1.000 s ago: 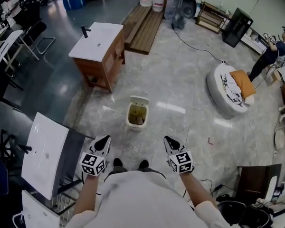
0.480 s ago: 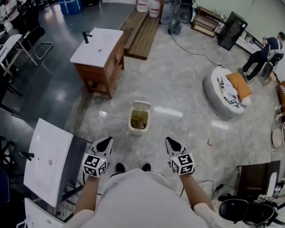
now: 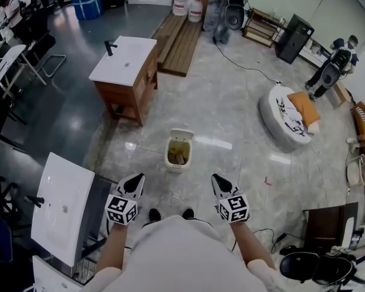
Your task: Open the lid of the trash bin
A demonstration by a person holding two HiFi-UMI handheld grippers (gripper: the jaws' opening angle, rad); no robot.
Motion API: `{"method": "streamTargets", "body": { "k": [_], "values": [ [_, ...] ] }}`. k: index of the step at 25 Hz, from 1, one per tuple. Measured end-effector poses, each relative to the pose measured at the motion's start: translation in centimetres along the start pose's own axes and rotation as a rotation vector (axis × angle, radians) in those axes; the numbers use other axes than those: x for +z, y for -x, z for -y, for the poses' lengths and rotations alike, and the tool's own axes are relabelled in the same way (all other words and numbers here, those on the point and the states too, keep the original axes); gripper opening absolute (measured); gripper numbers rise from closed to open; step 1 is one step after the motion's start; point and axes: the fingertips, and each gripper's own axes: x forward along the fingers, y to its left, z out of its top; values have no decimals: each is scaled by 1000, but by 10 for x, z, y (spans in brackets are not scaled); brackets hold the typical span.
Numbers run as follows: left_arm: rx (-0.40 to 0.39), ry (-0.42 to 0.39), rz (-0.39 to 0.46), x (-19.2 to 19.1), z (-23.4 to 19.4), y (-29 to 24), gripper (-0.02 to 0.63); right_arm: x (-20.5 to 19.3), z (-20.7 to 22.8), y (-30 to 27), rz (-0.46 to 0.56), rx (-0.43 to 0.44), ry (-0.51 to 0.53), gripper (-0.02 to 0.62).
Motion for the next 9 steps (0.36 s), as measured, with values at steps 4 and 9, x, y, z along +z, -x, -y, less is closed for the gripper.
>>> {"method": "streamTargets", "body": {
  "k": [4,9],
  "values": [
    [2,6,3,-1,-3,3,18,2,-2,0,2,-1,7,34],
    [4,15,2,-6,-6,4,18,1,-1,-1,2,-10,9,34]
  ]
}}
